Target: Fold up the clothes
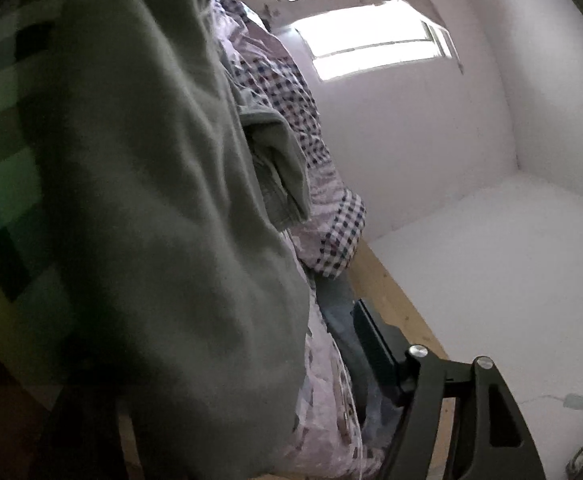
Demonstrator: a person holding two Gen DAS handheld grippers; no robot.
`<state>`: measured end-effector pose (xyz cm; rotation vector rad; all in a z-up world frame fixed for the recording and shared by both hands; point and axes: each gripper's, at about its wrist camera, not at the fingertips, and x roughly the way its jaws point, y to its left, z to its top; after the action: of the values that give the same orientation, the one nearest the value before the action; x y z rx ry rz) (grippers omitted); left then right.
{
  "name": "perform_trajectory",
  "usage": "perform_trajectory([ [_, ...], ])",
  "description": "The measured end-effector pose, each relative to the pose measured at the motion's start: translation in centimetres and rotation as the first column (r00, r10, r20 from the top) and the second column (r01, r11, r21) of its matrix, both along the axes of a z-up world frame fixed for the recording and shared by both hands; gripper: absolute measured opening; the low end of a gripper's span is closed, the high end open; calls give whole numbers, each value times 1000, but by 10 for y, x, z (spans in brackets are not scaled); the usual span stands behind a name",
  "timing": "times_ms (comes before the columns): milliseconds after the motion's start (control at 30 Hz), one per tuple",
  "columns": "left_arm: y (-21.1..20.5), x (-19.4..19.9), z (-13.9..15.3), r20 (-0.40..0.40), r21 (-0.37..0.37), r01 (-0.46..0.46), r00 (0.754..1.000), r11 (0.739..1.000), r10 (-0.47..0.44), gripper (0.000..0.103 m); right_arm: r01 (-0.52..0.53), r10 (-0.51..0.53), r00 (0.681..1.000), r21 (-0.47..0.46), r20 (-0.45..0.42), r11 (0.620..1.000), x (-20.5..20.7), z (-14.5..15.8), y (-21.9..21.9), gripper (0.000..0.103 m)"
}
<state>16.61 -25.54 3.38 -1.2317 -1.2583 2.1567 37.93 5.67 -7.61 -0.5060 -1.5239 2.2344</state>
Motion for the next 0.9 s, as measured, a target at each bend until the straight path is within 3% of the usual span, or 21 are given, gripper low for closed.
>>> perform_trajectory([
  [67, -2, 1, -5, 10, 2, -5, 1000, 1000, 5, 5, -29, 29, 999, 28, 14, 999, 3, -1, -1, 49],
  [233, -2, 2, -9, 14, 4, -7, 1000, 1000, 7, 5, -55, 50, 996, 65, 79, 996, 31, -15, -13, 32],
  [367, -1, 2, -10, 13, -3, -5, 1000, 1000, 5, 5, -71, 63, 990, 57, 124, 996, 29, -12, -7, 12],
  [533, -4, 4, -12, 15, 2, -8, 1000, 1000, 8, 5, -103, 97, 976, 16, 194, 995, 31, 16, 2, 7],
  [767, -6, 15, -1, -21, 27, -20, 1000, 999, 21, 4, -126, 136, 959, -58, 250, 990, 25, 98, 20, 6],
  [900, -8, 33, 23, -60, 68, -29, 998, 997, 33, 4, -154, 183, 928, -113, 325, 982, 2, 140, 35, 6],
])
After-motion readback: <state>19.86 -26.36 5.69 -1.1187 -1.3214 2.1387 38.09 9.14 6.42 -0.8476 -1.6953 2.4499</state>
